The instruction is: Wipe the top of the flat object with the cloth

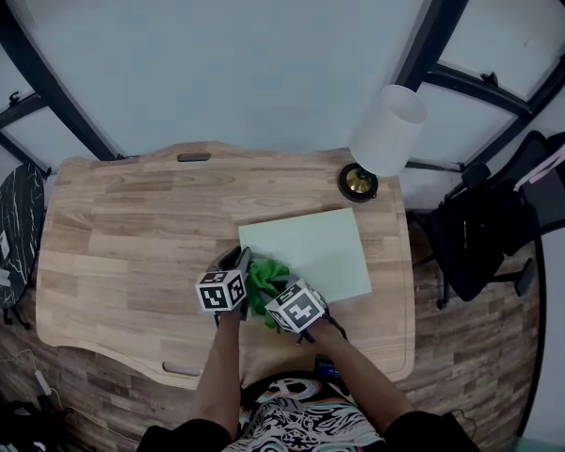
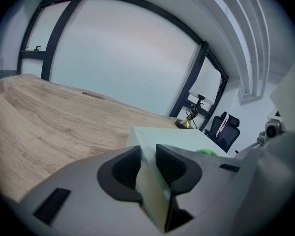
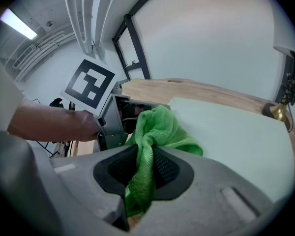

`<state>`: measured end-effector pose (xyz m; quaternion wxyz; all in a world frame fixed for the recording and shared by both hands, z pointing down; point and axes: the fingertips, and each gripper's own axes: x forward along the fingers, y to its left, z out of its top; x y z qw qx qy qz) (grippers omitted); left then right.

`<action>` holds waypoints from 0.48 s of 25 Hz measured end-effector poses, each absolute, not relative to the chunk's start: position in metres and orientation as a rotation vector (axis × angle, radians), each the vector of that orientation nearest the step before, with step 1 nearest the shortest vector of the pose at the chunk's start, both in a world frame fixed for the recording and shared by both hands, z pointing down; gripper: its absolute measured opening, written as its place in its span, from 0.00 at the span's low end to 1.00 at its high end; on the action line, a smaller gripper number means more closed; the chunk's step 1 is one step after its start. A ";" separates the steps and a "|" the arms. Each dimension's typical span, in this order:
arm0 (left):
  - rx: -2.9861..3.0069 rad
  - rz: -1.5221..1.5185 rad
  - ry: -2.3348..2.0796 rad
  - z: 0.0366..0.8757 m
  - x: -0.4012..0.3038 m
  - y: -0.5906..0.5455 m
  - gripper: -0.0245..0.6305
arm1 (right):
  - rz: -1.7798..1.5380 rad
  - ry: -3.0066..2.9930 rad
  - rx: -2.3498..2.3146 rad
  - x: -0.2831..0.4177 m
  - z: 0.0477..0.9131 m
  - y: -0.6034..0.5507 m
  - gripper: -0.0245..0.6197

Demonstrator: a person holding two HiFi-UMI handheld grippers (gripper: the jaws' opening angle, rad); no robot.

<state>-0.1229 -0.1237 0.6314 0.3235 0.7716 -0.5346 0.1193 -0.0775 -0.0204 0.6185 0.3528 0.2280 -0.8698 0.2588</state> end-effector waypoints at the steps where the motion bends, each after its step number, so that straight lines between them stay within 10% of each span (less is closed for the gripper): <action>1: 2.025 0.315 -1.403 0.631 -0.123 -0.124 0.19 | 0.686 -2.249 0.580 -0.078 0.619 -0.019 0.16; 12: 2.018 0.307 -1.405 0.631 -0.124 -0.122 0.19 | 0.677 -2.252 0.565 -0.074 0.617 -0.018 0.16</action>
